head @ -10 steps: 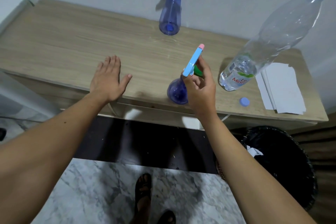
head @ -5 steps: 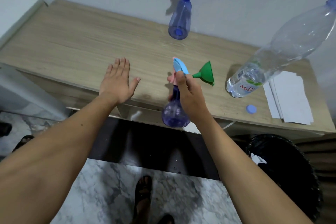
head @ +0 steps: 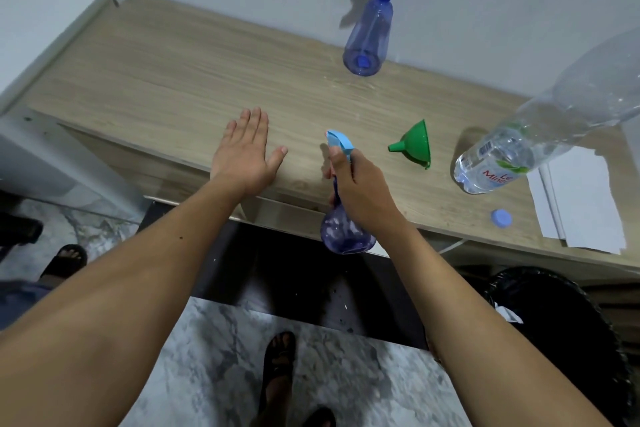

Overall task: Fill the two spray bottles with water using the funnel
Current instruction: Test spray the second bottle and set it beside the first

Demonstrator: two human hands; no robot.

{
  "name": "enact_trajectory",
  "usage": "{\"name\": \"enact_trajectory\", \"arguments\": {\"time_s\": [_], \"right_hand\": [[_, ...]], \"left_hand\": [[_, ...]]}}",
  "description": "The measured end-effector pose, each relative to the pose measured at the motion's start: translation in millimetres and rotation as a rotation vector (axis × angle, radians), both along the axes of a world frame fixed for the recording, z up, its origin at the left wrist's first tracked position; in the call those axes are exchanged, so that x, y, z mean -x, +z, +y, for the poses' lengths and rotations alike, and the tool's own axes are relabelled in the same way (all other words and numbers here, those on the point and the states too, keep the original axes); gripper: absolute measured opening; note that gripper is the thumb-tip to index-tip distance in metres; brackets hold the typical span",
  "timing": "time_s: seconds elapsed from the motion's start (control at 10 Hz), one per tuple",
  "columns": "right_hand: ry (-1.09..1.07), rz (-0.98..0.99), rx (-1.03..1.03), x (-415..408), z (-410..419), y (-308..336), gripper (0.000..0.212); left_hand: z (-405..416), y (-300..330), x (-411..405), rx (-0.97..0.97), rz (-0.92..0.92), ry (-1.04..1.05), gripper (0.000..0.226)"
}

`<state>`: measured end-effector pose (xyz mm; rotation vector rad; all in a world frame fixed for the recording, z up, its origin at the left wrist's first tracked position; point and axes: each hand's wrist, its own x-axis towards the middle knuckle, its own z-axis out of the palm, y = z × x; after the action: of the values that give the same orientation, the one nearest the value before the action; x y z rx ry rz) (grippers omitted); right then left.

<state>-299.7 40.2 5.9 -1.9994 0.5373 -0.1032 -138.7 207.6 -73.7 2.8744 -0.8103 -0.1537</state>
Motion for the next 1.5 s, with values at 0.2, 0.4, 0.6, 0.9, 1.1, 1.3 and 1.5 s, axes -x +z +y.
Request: {"name": "enact_trajectory", "arguments": {"time_s": [0.2, 0.4, 0.6, 0.9, 1.1, 1.3, 1.5], "right_hand": [[0.026, -0.015, 0.133, -4, -1, -1, 0.044], [0.011, -0.074, 0.168, -7, -2, -3, 0.044], [0.043, -0.103, 0.258, -9, 1, -3, 0.038], [0.073, -0.05, 0.262, -7, 2, -9, 0.042], [0.091, -0.115, 0.238, -4, -1, -6, 0.027], [0.084, -0.215, 0.152, -2, -11, -4, 0.024], [0.069, -0.324, -0.057, -10, -18, 18, 0.028]], "left_hand": [[-1, 1, 1, 0.01, 0.004, 0.007, 0.082], [-1, 1, 0, 0.008, 0.007, 0.008, 0.082], [-1, -1, 0, 0.002, -0.005, 0.002, 0.082], [0, 0, 1, 0.004, -0.005, 0.005, 0.082], [0, 1, 1, -0.001, -0.002, 0.006, 0.082], [0, 2, 1, 0.011, -0.006, -0.002, 0.082], [0, -4, -2, 0.055, -0.007, -0.012, 0.084]]}}
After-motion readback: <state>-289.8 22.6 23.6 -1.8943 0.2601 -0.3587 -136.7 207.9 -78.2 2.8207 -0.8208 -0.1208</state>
